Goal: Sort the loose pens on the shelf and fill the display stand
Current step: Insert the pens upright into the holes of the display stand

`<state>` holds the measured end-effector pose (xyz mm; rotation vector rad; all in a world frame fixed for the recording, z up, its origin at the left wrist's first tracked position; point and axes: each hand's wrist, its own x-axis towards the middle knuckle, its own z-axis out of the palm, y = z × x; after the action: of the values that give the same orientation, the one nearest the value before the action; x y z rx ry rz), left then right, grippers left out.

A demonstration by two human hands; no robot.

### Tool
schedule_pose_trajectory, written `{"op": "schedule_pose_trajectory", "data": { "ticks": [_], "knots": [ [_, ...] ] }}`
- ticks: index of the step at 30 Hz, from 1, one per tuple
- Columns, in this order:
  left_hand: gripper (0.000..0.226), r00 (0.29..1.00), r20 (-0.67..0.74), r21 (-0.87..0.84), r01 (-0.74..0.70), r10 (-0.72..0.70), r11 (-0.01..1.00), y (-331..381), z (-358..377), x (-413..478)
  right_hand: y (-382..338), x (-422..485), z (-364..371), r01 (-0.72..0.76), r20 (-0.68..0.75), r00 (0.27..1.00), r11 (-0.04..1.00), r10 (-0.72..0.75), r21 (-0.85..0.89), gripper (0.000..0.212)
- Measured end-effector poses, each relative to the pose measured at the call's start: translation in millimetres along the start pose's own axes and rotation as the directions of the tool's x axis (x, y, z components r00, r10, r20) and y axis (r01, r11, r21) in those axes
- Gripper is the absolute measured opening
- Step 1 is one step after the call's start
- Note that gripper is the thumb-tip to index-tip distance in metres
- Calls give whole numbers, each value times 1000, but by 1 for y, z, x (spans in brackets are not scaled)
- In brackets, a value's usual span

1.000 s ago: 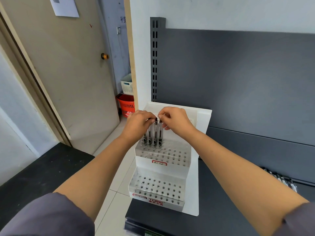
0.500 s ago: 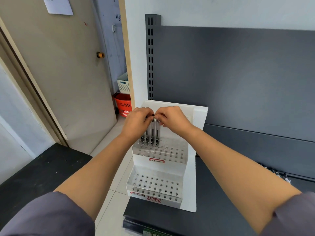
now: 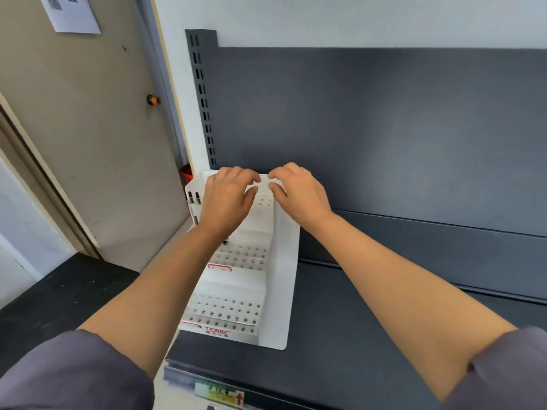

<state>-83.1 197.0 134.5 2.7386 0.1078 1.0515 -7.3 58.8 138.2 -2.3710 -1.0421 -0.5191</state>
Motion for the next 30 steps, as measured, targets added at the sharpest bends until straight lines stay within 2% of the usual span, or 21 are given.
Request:
{"op": "schedule_pose_trajectory", "data": {
  "ticks": [5,10,16,19,22,25,28,30],
  "knots": [
    [15,995,42,-11,-94,95,995,96,43,1,81,-57,-51,19,23,1000,977,-14,-211,27],
    [16,977,162,-70,-132,142,989,177,101,-21,169,-125,-82,-103,98,987,963,131,-251,28],
    [20,892,381,-134,-207,243,969,239,170,-57,238,-195,-83,-215,251,924,935,288,-282,26],
    [22,835,490,-114,-222,249,968,252,199,-69,255,-214,-72,-269,302,884,917,357,-295,25],
    [23,762,623,-69,-173,178,982,254,221,-74,264,-222,-57,-379,357,809,878,467,-291,24],
    [28,690,720,-51,-62,80,997,255,239,-79,269,-225,-40,-494,421,708,824,567,-278,19],
    [40,612,790,-58,88,-8,994,258,253,-82,270,-220,-23,-599,409,636,753,654,-273,13],
    [39,594,803,-66,175,-51,982,262,259,-83,267,-215,-12,-670,388,574,686,721,-283,19]
  ]
}}
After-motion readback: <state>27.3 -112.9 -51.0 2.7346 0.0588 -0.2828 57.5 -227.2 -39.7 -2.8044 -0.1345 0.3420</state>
